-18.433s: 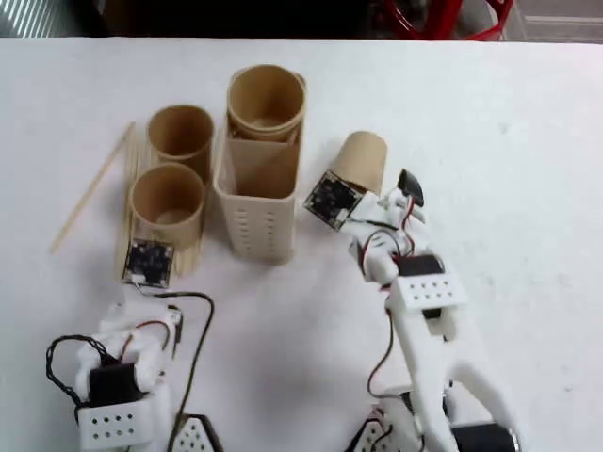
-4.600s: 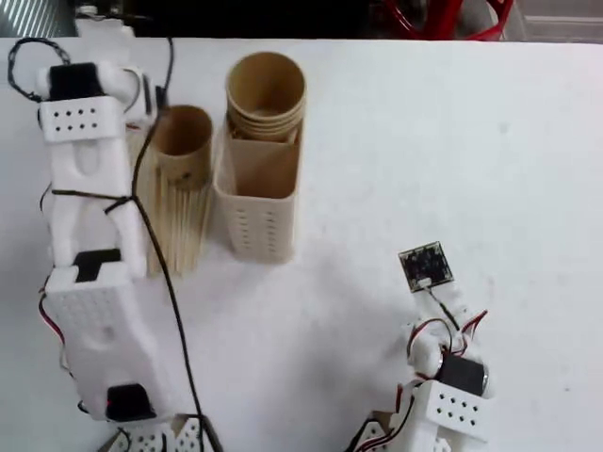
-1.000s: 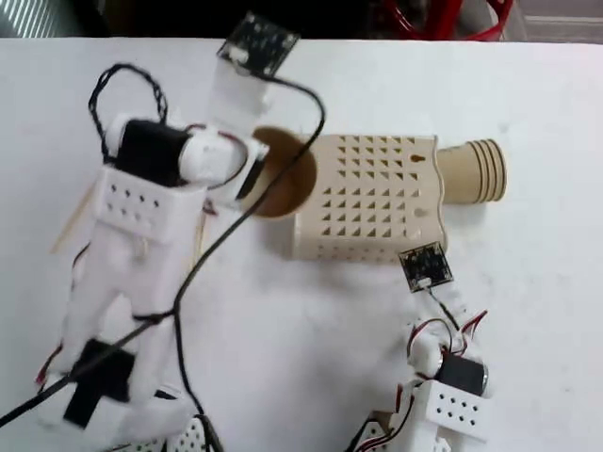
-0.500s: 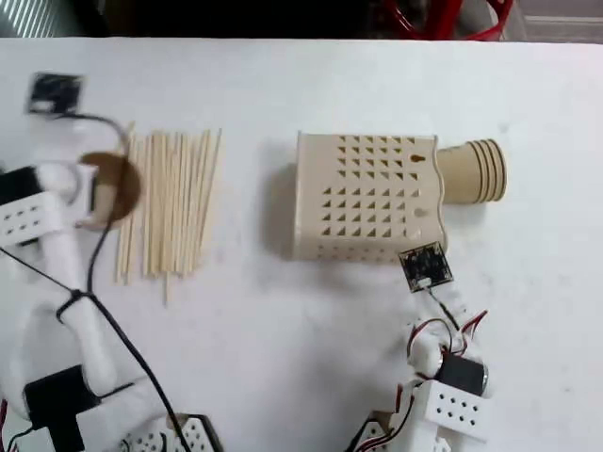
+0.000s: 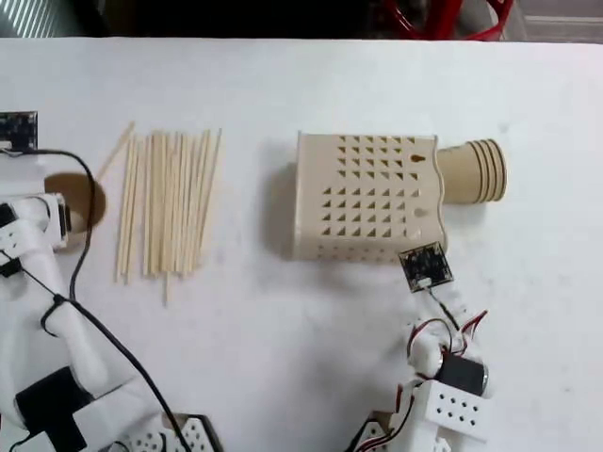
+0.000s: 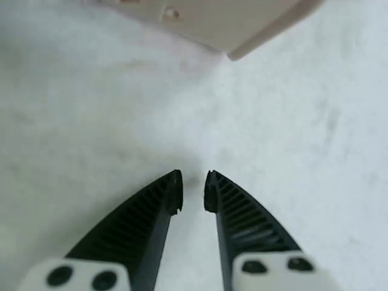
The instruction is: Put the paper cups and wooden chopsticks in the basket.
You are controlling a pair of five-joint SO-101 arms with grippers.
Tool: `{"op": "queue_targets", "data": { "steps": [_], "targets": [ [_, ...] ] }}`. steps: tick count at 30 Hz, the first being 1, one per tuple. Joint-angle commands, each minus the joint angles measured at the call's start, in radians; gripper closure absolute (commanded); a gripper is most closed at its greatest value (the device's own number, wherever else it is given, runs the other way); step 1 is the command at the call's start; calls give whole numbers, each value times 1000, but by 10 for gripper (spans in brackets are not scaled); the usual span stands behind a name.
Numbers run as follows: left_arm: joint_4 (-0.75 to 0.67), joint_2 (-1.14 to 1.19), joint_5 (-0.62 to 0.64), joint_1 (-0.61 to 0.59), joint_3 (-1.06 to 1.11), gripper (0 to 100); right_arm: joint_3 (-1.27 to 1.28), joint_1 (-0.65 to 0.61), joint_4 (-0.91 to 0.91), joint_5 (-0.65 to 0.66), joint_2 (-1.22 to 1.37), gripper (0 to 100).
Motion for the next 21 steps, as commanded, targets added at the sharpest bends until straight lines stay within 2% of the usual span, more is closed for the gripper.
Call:
{"op": "queue_targets", "data": {
  "steps": [1, 4, 13, 17, 21],
  "targets": [
    [-17, -67, -2, -4, -38, 863, 2, 5, -21, 12, -7, 925],
    [14, -116, 2, 16, -81, 863, 2, 5, -21, 12, -7, 925],
    [292, -403, 0, 197, -107, 864, 2, 5, -21, 12, -7, 925],
    [318, -524, 0, 328, -107, 867, 2, 5, -21, 12, -7, 925],
    [310, -578, 2, 524, -107, 868, 2, 5, -21, 12, -7, 925]
  ]
}}
